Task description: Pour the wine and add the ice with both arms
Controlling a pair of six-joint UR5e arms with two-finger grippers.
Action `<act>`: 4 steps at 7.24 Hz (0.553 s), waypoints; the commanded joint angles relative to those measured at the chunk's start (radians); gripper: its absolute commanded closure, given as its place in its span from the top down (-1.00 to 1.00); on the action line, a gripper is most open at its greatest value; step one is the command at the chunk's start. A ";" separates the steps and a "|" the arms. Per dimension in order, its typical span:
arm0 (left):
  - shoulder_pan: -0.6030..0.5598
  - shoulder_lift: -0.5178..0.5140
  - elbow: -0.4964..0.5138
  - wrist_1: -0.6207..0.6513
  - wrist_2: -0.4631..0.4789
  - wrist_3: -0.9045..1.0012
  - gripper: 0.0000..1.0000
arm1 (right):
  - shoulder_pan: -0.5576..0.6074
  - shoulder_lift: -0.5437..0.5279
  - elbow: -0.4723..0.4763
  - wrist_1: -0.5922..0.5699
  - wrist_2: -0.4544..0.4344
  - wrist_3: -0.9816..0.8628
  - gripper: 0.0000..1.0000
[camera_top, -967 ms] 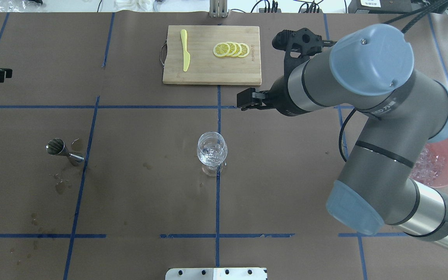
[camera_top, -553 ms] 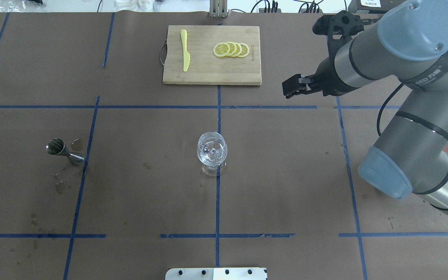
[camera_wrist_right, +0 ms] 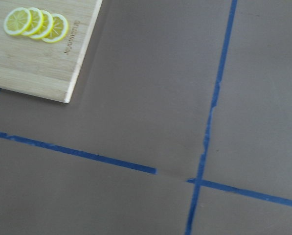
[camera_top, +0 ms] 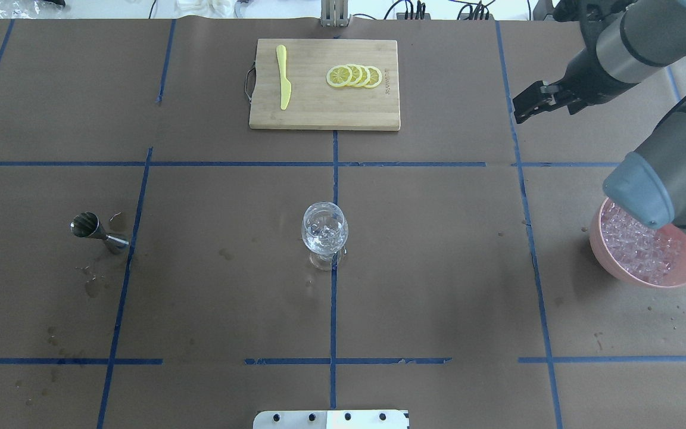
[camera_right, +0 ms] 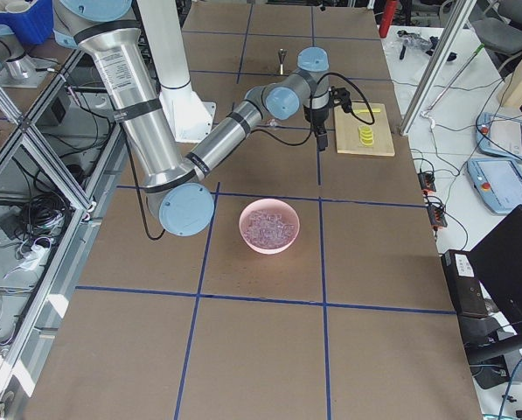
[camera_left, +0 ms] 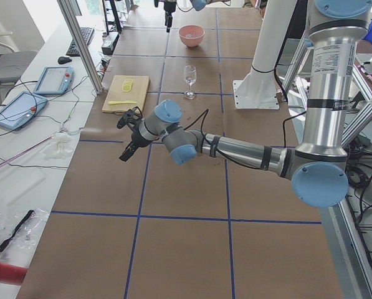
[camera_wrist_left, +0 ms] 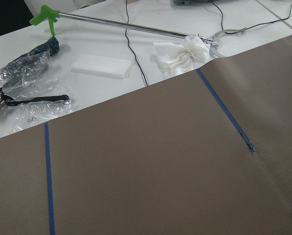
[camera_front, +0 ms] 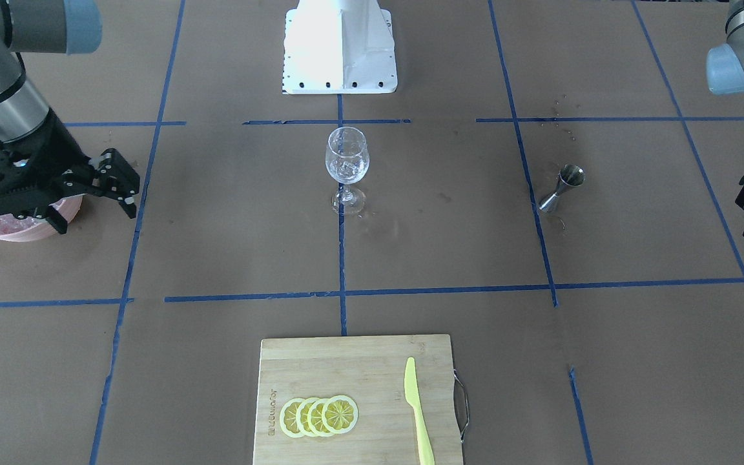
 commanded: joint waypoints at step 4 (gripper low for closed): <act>-0.045 -0.009 0.057 0.112 -0.118 0.003 1.00 | 0.223 -0.155 -0.126 0.009 0.065 -0.447 1.00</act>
